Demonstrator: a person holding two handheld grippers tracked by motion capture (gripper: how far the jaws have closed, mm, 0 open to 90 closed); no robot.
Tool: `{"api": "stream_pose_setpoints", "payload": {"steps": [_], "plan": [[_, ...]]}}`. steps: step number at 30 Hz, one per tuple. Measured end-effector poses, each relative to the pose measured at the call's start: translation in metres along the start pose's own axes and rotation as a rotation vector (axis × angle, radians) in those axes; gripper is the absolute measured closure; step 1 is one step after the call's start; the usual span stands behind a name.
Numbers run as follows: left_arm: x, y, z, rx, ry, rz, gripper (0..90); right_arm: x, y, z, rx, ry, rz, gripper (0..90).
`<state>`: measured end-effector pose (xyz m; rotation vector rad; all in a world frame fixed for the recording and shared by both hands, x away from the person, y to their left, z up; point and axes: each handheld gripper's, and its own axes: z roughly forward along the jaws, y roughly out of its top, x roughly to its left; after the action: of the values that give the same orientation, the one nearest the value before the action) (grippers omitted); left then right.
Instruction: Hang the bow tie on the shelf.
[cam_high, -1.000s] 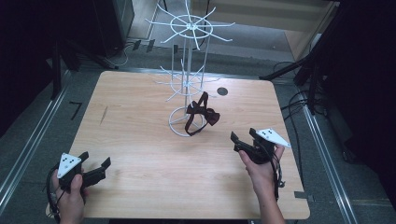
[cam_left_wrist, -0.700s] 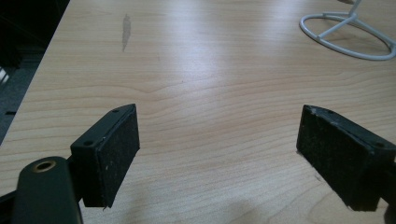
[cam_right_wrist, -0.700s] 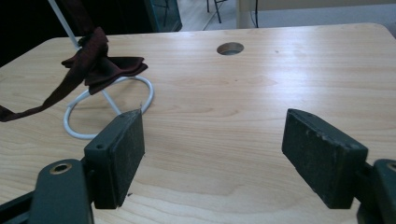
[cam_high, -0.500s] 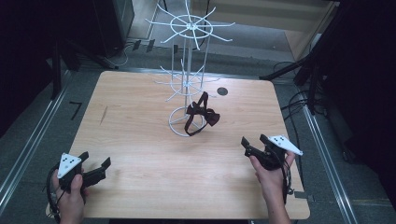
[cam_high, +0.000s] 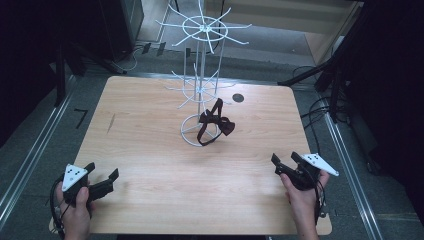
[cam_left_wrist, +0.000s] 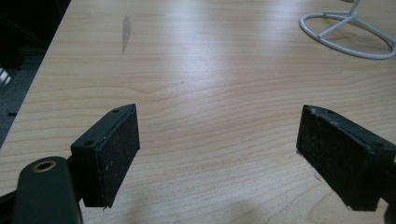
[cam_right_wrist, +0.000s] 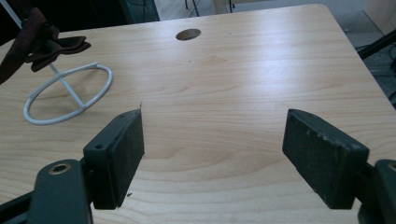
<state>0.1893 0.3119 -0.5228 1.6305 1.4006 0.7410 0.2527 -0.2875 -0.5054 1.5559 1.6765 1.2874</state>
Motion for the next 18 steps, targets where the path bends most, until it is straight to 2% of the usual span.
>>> {"api": "stream_pose_setpoints", "payload": {"steps": [14,18], "plan": [[0.000,0.000,0.000,0.000,0.001,0.002,14.1,-0.029,-0.011,-0.016,0.006,-0.047,0.038,20.4],[0.000,0.000,0.000,0.000,0.002,0.003,14.1,-0.035,-0.014,-0.020,0.008,-0.043,0.044,18.4]]}}
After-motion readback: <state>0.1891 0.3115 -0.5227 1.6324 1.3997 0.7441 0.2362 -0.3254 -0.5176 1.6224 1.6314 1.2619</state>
